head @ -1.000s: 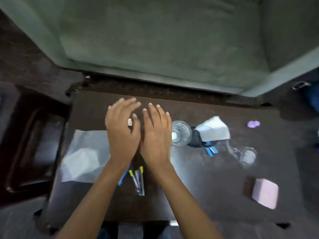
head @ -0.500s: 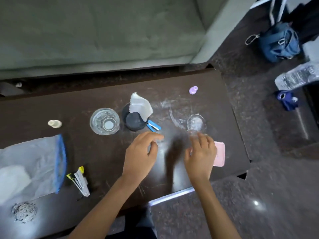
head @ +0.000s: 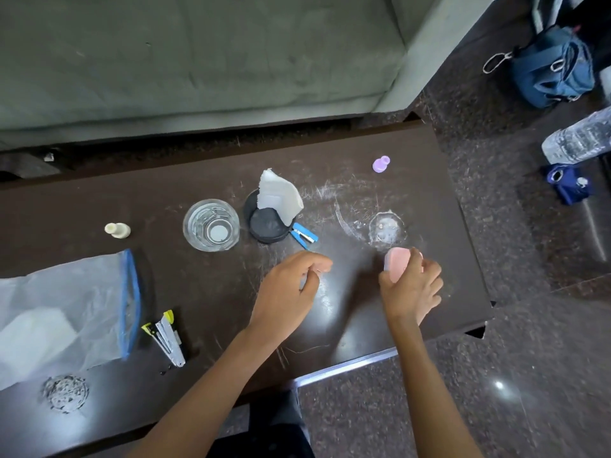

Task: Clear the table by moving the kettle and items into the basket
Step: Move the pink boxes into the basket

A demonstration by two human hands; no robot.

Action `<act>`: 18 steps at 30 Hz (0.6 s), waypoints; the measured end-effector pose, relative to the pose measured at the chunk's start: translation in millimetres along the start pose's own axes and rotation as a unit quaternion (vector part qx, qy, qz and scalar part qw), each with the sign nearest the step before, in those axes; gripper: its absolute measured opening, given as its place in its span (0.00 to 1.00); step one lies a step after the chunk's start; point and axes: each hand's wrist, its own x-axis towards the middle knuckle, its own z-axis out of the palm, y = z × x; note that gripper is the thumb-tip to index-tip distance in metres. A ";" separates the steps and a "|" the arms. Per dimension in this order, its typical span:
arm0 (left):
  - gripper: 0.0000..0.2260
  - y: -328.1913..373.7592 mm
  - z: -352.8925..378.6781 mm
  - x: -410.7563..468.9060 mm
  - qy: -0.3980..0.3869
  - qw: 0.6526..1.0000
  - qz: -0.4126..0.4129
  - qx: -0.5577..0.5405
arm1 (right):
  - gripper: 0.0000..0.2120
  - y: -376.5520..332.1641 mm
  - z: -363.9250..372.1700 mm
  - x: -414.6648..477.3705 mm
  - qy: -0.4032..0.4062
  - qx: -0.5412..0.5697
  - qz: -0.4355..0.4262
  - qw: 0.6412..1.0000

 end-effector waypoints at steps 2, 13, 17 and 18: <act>0.15 0.4 -13.3 -4.7 -0.012 1.000 -0.005 -0.018 | 0.30 -26.9 -14.5 -20.8 0.021 0.052 -0.049 0.997; 0.40 -8.5 -227.2 -48.9 -0.007 0.995 0.085 0.047 | 0.29 -209.7 -87.7 -180.5 -0.101 0.246 -0.494 0.828; 0.38 -37.1 -309.2 -76.2 0.047 0.994 0.074 0.069 | 0.31 -279.2 -89.1 -215.5 -0.212 0.309 -0.577 0.726; 0.38 -46.0 -330.0 -87.0 0.069 0.994 0.062 0.063 | 0.31 -299.2 -89.3 -228.0 -0.247 0.314 -0.592 0.700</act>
